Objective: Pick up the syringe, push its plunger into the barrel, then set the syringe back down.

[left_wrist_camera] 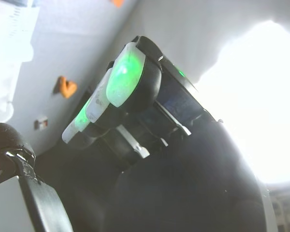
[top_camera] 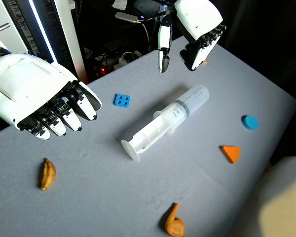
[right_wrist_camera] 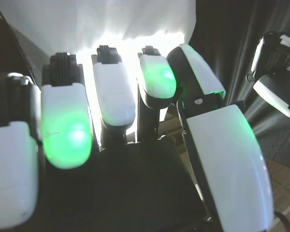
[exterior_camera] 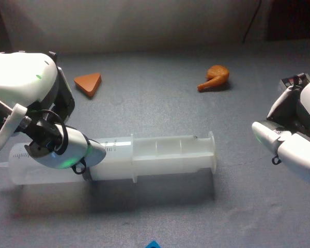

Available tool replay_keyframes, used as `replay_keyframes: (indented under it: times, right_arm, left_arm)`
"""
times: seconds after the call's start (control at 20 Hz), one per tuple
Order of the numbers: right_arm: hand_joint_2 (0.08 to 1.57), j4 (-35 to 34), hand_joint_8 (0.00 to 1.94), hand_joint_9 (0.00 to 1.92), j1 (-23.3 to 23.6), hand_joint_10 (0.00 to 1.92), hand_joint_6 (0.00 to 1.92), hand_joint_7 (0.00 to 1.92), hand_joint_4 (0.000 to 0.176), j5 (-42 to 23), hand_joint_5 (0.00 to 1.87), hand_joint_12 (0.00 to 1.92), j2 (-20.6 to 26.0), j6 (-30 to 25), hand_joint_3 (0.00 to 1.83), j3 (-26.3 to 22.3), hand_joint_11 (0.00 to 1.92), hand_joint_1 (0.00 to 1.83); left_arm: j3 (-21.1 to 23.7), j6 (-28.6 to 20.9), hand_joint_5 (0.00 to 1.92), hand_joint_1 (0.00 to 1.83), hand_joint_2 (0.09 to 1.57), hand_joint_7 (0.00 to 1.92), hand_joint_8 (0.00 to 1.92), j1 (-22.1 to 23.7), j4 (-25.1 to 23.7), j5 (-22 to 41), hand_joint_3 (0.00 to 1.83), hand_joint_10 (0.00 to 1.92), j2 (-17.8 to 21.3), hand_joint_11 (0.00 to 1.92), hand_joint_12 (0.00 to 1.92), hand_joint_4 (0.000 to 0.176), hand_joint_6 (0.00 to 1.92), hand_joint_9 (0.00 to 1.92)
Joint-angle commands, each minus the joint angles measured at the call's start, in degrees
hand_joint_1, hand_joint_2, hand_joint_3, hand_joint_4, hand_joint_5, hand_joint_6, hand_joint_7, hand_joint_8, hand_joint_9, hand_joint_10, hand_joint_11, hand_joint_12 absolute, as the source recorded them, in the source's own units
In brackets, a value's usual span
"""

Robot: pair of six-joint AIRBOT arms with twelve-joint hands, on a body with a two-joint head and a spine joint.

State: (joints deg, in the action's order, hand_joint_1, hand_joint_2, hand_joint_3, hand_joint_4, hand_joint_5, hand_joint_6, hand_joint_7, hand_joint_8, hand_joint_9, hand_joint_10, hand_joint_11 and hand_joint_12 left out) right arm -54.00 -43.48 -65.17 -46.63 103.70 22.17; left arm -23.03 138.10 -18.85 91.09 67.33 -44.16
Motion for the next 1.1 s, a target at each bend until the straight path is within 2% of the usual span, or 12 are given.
replay_keyframes:
  times: [0.0, 0.1, 0.15, 0.65, 0.75, 0.9, 1.05]
  right_arm:
    - [0.88, 4.4, 0.03, 0.0, 0.4, 0.03, 0.03, 0.04, 0.037, -4.7, 0.02, 0.59, 0.0, -0.3, 0.17, 0.0, 0.0, 0.0]
    - [0.88, 4.4, 0.03, 0.0, 0.4, 0.03, 0.03, 0.04, 0.037, -4.7, 0.02, 0.59, -0.1, -0.3, 0.17, 0.0, 0.0, 0.0]
    - [0.95, 4.4, 0.0, 0.02, 0.4, 0.0, 0.0, 0.06, 0.033, -4.7, 0.03, 0.55, -0.1, -0.3, 0.03, 0.0, 0.0, 0.0]
    - [0.97, 4.4, 0.0, 0.05, -0.4, 0.0, 0.0, 0.07, 0.034, -6.0, 0.03, 0.62, -0.6, -1.2, 0.01, 0.0, 0.0, 0.0]
    - [0.97, 4.4, 0.0, 0.05, -0.9, 0.0, 0.0, 0.07, 0.034, -7.4, 0.03, 0.66, -1.1, -2.4, 0.01, 0.0, 0.0, 0.0]
    - [0.97, 4.1, 0.0, 0.05, -1.7, 0.0, 0.01, 0.08, 0.033, -9.1, 0.04, 0.67, -1.6, -4.6, 0.01, 0.0, 0.0, 0.0]
    - [0.97, 2.7, 0.0, 0.04, -1.5, 0.0, 0.0, 0.08, 0.033, -9.0, 0.04, 0.64, -1.6, -6.9, 0.01, 0.3, 0.0, 0.0]
  left_arm:
    - [0.1, 0.1, 0.12, 0.09, 1.05, 0.1, 0.05, 0.5, -5.1, 2.0, 0.11, 0.06, -0.1, 0.0, 0.47, 0.0, 0.06, 0.07]
    - [0.2, 0.1, 0.12, 0.09, 1.05, 0.1, 0.05, 0.6, -5.1, 2.0, 0.11, 0.06, -0.1, 0.0, 0.47, 0.0, 0.06, 0.07]
    - [0.3, 0.1, 0.14, 0.08, 1.09, 0.11, 0.01, 0.5, -5.1, 2.0, 0.01, 0.01, -0.1, 0.0, 0.44, 0.0, 0.01, 0.09]
    - [1.0, 3.8, 0.13, 0.08, 1.07, 0.11, 0.0, -1.3, -6.3, 3.2, 0.0, 0.0, -0.8, 0.0, 0.47, 0.0, 0.0, 0.1]
    - [0.5, 2.9, 0.14, 0.22, 1.02, 0.12, 0.0, -2.6, -6.6, 3.6, 0.0, 0.0, -1.6, 0.0, 0.47, 0.0, 0.0, 0.1]
    - [-0.7, -2.6, 0.11, 0.57, 0.95, 0.1, 0.0, -6.0, -7.6, 6.0, 0.0, 0.0, -4.7, 0.0, 0.47, 0.0, 0.0, 0.1]
    - [-1.5, -4.7, 0.1, 0.75, 0.96, 0.09, 0.0, -8.1, -8.1, 8.3, 0.0, 0.0, -7.6, 0.0, 0.41, 0.0, 0.0, 0.09]
